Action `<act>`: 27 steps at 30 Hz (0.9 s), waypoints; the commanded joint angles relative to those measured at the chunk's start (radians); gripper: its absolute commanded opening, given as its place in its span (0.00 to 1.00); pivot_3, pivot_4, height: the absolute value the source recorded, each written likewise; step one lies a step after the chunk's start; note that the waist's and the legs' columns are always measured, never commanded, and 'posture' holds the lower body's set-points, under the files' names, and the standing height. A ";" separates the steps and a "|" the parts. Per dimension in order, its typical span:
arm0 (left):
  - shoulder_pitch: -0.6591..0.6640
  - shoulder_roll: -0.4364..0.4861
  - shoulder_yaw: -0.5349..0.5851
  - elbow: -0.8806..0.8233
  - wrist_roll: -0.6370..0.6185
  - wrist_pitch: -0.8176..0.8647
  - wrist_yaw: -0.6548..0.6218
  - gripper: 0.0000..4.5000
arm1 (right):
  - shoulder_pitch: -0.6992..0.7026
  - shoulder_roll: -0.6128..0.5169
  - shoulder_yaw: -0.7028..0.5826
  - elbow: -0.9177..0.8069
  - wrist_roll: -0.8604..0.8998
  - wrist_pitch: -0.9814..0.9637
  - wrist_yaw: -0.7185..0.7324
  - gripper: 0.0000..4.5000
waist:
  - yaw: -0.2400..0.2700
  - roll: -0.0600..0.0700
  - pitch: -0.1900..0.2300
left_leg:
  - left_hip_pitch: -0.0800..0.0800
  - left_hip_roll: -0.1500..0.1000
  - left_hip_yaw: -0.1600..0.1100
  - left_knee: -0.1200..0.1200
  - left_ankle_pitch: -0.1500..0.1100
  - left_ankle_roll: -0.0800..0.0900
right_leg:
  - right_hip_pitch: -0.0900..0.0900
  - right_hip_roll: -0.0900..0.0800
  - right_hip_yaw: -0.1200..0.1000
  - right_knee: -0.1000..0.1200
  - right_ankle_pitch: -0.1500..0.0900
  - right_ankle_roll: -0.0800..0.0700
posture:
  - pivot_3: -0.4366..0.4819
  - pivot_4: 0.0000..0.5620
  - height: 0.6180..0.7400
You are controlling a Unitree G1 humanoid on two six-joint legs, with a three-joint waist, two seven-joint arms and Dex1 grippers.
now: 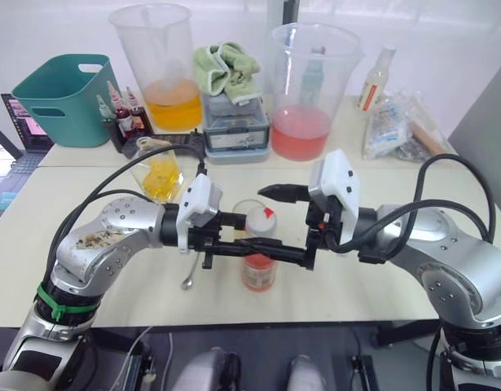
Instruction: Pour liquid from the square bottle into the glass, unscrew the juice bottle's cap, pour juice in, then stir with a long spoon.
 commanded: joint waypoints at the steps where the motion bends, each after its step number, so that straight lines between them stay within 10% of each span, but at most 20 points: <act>1: 0.001 -0.011 -0.040 0.002 -0.005 0.008 -0.030 0.31 | -0.015 -0.009 -0.027 -0.032 0.042 0.013 -0.030 0.88 | 0.001 0.000 0.000 | 0.000 0.000 0.000 0.000 0.000 0.000 | 0.000 0.000 0.000 0.000 0.000 0.000 | 0.48 0.27 0.99; 8: 0.005 -0.013 -0.032 -0.001 0.005 0.010 -0.024 0.31 | -0.027 -0.023 0.006 -0.011 0.053 0.012 -0.001 0.38 | 0.008 0.000 0.000 | 0.000 0.000 0.000 0.000 -0.001 0.001 | 0.000 0.000 0.000 0.000 0.000 0.000 | 0.48 0.27 0.99; 22: 0.047 0.015 -0.013 -0.068 -0.010 0.054 0.006 0.31 | -0.342 0.030 0.331 0.422 -0.264 -0.407 0.836 0.37 | -0.009 0.000 0.000 | 0.000 0.000 0.000 0.001 -0.001 0.001 | 0.000 0.001 0.000 0.000 0.000 0.000 | 0.48 0.27 0.99; 27: 0.054 0.022 -0.009 -0.082 -0.016 0.064 0.007 0.31 | -0.488 0.031 0.411 0.561 -0.232 -0.420 0.889 0.37 | -0.015 0.000 0.000 | 0.000 0.000 0.000 0.001 0.000 0.001 | 0.000 0.001 0.000 0.002 0.000 0.000 | 0.48 0.27 0.99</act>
